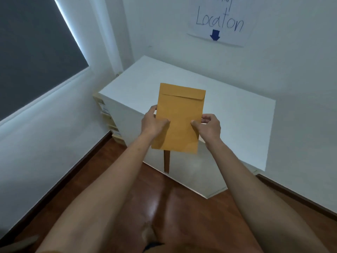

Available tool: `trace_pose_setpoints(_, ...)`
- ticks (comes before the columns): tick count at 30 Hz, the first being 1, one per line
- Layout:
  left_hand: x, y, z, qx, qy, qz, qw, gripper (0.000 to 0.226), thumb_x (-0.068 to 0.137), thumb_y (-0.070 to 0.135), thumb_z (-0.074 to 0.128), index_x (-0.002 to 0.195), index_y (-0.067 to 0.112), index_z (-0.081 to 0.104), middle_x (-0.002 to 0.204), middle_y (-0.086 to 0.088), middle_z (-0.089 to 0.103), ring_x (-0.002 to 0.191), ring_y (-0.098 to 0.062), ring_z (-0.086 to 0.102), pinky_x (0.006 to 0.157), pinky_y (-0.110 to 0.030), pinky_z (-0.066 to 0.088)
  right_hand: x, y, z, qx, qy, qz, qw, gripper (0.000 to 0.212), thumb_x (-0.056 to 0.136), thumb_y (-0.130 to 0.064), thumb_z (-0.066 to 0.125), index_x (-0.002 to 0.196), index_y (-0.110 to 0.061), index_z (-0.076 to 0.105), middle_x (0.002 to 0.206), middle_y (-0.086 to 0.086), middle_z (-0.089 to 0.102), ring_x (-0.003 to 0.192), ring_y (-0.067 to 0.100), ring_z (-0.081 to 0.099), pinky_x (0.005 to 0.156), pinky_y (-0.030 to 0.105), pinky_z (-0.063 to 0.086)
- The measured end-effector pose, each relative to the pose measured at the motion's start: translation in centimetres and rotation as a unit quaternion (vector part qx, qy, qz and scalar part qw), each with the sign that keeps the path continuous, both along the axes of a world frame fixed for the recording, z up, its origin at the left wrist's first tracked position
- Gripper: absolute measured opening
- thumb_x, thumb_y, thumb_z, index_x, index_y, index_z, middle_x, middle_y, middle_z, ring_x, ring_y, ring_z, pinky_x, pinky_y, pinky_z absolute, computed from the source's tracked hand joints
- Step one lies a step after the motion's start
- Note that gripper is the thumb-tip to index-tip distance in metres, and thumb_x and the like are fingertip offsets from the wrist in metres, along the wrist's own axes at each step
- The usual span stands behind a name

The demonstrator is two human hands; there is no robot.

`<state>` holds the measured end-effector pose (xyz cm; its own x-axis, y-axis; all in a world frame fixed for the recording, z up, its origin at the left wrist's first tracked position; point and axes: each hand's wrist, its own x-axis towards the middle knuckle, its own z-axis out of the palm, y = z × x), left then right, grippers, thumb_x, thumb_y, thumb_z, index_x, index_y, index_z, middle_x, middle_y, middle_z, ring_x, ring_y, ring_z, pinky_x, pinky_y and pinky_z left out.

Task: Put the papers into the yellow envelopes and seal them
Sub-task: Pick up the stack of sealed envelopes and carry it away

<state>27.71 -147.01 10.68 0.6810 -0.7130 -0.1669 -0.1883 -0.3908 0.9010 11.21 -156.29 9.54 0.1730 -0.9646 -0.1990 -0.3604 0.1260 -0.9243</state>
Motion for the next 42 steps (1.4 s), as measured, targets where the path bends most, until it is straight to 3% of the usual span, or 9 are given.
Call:
trace_pose_setpoints(6, 5.9, -7.4, -1.3, 0.06, -0.071, -0.065, 0.994, 0.067, 0.076, 0.033, 0.078, 0.134, 0.023, 0.047, 0.116, -0.008, 0.06, 0.102, -0.024, 0.06, 0.083, -0.034, 0.05, 4.5, -4.3, -0.9, 0.017, 0.018, -0.078, 0.997, 0.046, 0.076, -0.025, 0.081, 0.113, -0.014, 0.056, 0.103, -0.002, 0.06, 0.095, 0.016, 0.059, 0.088, 0.033, 0.052)
trace_pose_setpoints(10, 7.4, -12.3, -2.5, 0.082, -0.125, -0.094, 0.984, 0.059, 0.074, 0.036, 0.08, 0.116, 0.017, 0.044, 0.113, -0.006, 0.058, 0.092, -0.02, 0.055, 0.075, -0.03, 0.042, 5.9, -7.8, -1.8, 0.033, 0.031, -0.121, 0.992, 0.044, 0.076, -0.021, 0.079, 0.113, -0.012, 0.056, 0.094, -0.005, 0.058, 0.088, 0.014, 0.058, 0.078, 0.025, 0.047)
trace_pose_setpoints(15, 8.4, -17.7, -3.2, 0.118, -0.151, -0.118, 0.974, 0.062, 0.073, 0.038, 0.082, 0.118, 0.012, 0.047, 0.112, -0.006, 0.059, 0.095, -0.022, 0.057, 0.079, -0.031, 0.045, 6.8, -12.5, -2.7, 0.024, 0.084, -0.127, 0.988, 0.034, 0.077, -0.023, 0.074, 0.102, -0.017, 0.053, 0.093, -0.006, 0.06, 0.088, 0.015, 0.058, 0.073, 0.025, 0.043)
trace_pose_setpoints(20, 9.3, -21.9, -4.3, 0.15, -0.161, -0.153, 0.963, 0.064, 0.073, 0.039, 0.082, 0.118, 0.009, 0.048, 0.116, -0.009, 0.057, 0.103, -0.026, 0.057, 0.081, -0.033, 0.045, 7.6, -16.1, -4.4, 0.046, 0.131, -0.123, 0.983, 0.037, 0.066, -0.037, 0.07, 0.095, -0.015, 0.061, 0.083, -0.007, 0.067, 0.081, 0.015, 0.064, 0.053, 0.022, 0.04)
trace_pose_setpoints(25, 10.5, -24.3, -4.9, 0.173, -0.175, -0.187, 0.951, 0.065, 0.073, 0.041, 0.082, 0.116, 0.006, 0.049, 0.114, -0.01, 0.057, 0.102, -0.026, 0.057, 0.075, -0.03, 0.043, 8.7, -18.2, -5.8, 0.054, 0.188, -0.124, 0.973, 0.039, 0.062, -0.041, 0.069, 0.092, -0.019, 0.063, 0.079, -0.005, 0.068, 0.084, 0.02, 0.065, 0.071, 0.032, 0.055)
trace_pose_setpoints(28, 11.4, -25.5, -5.7, 0.195, -0.196, -0.215, 0.937, 0.069, 0.069, 0.049, 0.082, 0.113, 0.005, 0.053, 0.114, -0.011, 0.058, 0.102, -0.028, 0.058, 0.08, -0.034, 0.049, 9.3, -18.7, -6.1, 0.052, 0.208, -0.128, 0.968, 0.039, 0.061, -0.04, 0.067, 0.092, -0.016, 0.064, 0.076, -0.003, 0.068, 0.086, 0.023, 0.066, 0.071, 0.033, 0.056)
trace_pose_setpoints(32, 11.7, -25.9, -6.2, 0.206, -0.228, -0.247, 0.919, 0.069, 0.072, 0.045, 0.081, 0.12, 0.005, 0.05, 0.122, -0.013, 0.049, 0.114, -0.029, 0.05, 0.092, -0.037, 0.047, 9.7, -18.6, -6.0, 0.064, 0.267, -0.123, 0.954, 0.051, 0.074, -0.037, 0.07, 0.119, -0.018, 0.057, 0.108, 0.001, 0.067, 0.112, 0.027, 0.056, 0.09, 0.036, 0.051)
trace_pose_setpoints(38, 11.8, -25.8, -6.4, 0.174, -0.299, -0.285, 0.894, 0.061, 0.078, 0.039, 0.076, 0.122, 0.007, 0.046, 0.122, -0.011, 0.044, 0.113, -0.027, 0.047, 0.091, -0.034, 0.046, 10.7, -18.6, -5.9, -0.017, 0.364, -0.098, 0.926, 0.032, 0.079, -0.027, 0.064, 0.111, -0.028, 0.061, 0.111, 0.001, 0.057, 0.106, 0.025, 0.05, 0.084, 0.033, 0.045)
trace_pose_setpoints(42, 11.0, -24.7, -6.8, 0.069, -0.378, -0.317, 0.867, 0.046, 0.079, 0.017, 0.063, 0.122, 0.006, 0.052, 0.13, -0.014, 0.047, 0.115, -0.031, 0.049, 0.093, -0.035, 0.044, 11.0, -18.2, -6.2, -0.069, 0.422, -0.064, 0.902, 0.028, 0.087, -0.026, 0.058, 0.114, -0.029, 0.065, 0.117, -0.002, 0.057, 0.107, 0.024, 0.048, 0.084, 0.032, 0.04)
